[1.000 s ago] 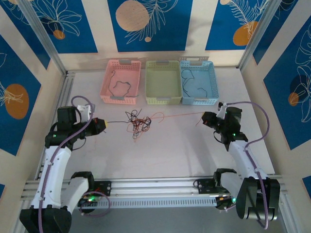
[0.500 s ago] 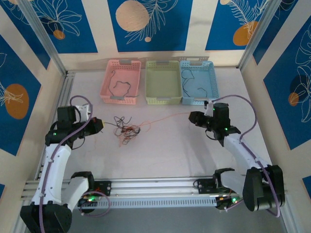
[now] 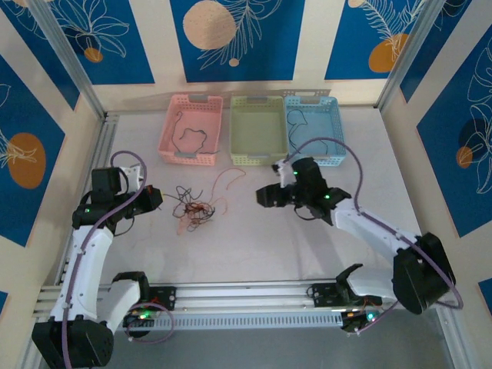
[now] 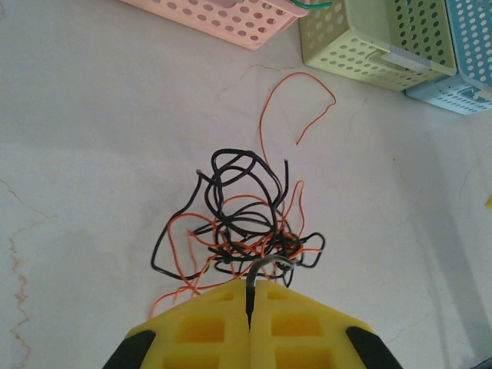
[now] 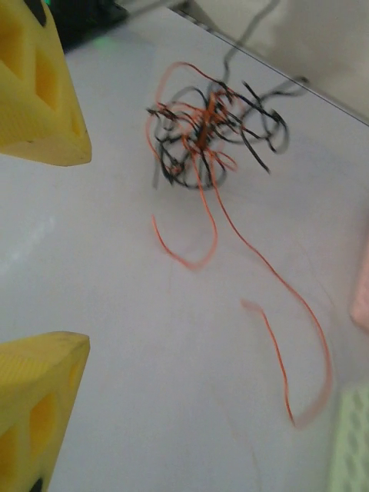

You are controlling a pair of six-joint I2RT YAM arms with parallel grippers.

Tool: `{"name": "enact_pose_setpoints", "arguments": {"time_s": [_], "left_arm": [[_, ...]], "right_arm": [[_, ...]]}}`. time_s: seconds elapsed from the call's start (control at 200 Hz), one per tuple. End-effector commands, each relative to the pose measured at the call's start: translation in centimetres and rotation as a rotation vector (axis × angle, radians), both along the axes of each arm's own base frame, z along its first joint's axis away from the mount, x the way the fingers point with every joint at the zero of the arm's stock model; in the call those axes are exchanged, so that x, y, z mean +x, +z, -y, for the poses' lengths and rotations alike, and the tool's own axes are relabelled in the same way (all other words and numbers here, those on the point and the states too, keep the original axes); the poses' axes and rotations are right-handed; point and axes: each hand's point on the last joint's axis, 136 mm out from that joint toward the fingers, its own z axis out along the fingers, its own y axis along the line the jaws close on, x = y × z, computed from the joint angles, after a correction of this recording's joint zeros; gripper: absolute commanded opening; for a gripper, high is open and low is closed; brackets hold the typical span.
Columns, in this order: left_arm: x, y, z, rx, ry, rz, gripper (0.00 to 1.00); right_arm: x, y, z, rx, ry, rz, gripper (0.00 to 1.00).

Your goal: Untangle the cables

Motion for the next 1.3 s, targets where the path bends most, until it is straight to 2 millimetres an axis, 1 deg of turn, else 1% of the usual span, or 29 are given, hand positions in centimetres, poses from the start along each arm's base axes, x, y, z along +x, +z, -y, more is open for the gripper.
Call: {"name": "enact_pose_setpoints", "arguments": {"time_s": [0.0, 0.035, 0.05, 0.1, 0.14, 0.175, 0.195, 0.205, 0.21, 0.28, 0.305, 0.42, 0.495, 0.57, 0.685, 0.8, 1.07, 1.295], "left_arm": [[0.1, 0.0, 0.0, 0.002, 0.003, 0.006, 0.0], [0.1, -0.1, 0.0, 0.002, 0.003, 0.003, 0.0], [0.1, -0.1, 0.0, 0.003, 0.002, 0.003, 0.0], [0.1, -0.1, -0.1, 0.004, 0.003, 0.004, 0.0], [0.1, 0.0, -0.1, 0.003, 0.004, 0.004, 0.0], [0.1, 0.0, -0.1, 0.004, 0.003, 0.005, 0.0], [0.1, 0.0, -0.1, 0.004, 0.003, 0.004, 0.0], [0.1, 0.0, 0.0, 0.004, 0.003, 0.005, 0.0], [0.1, 0.0, -0.1, 0.004, 0.004, 0.005, 0.0], [0.1, 0.0, -0.1, 0.006, 0.004, 0.006, 0.0], [0.1, 0.1, -0.1, 0.006, 0.004, 0.008, 0.0], [0.1, 0.0, 0.0, 0.006, 0.003, 0.006, 0.0], [0.1, 0.0, 0.0, 0.005, 0.003, 0.006, 0.0], [0.1, 0.1, 0.0, 0.005, 0.003, 0.008, 0.0], [0.0, 0.1, -0.1, 0.007, 0.004, 0.009, 0.0], [0.0, 0.1, 0.0, 0.005, 0.004, 0.009, 0.0], [0.0, 0.1, -0.1, 0.006, 0.003, 0.011, 0.0], [0.0, 0.2, 0.0, 0.004, 0.002, 0.012, 0.0]], "right_arm": [[-0.9, 0.4, -4.1, 0.033, 0.118, -0.029, 0.59], [-0.7, 0.0, -4.9, 0.025, 0.122, -0.051, 0.59], [-0.7, -0.7, -5.1, 0.014, 0.116, -0.074, 0.59], [0.0, -1.0, -6.3, 0.011, 0.09, -0.129, 0.59], [0.4, -1.3, -7.1, 0.017, 0.076, -0.189, 0.58], [0.5, -2.0, -7.7, 0.021, 0.066, -0.251, 0.56], [0.6, -2.0, -8.2, 0.031, 0.063, -0.274, 0.56], [0.6, -2.4, -8.3, 0.028, 0.059, -0.292, 0.55], [0.7, -2.2, -8.5, 0.032, 0.057, -0.294, 0.55], [0.9, -2.9, -9.3, 0.03, 0.019, -0.373, 0.52], [0.8, -3.3, -9.7, 0.029, 0.012, -0.398, 0.52], [0.0, -3.6, -11.5, 0.028, 0.02, -0.445, 0.49], [-0.9, -4.5, -12.3, -0.008, 0.018, -0.49, 0.48], [-1.3, -5.5, -12.7, -0.039, -0.004, -0.522, 0.45], [-1.4, -6.8, -12.8, -0.073, -0.046, -0.541, 0.43], [-1.1, -7.4, -12.8, -0.089, -0.063, -0.545, 0.4], [0.3, -7.3, -12.5, -0.066, -0.114, -0.549, 0.35], [0.8, -6.8, -13.2, -0.03, -0.124, -0.579, 0.33]]}}
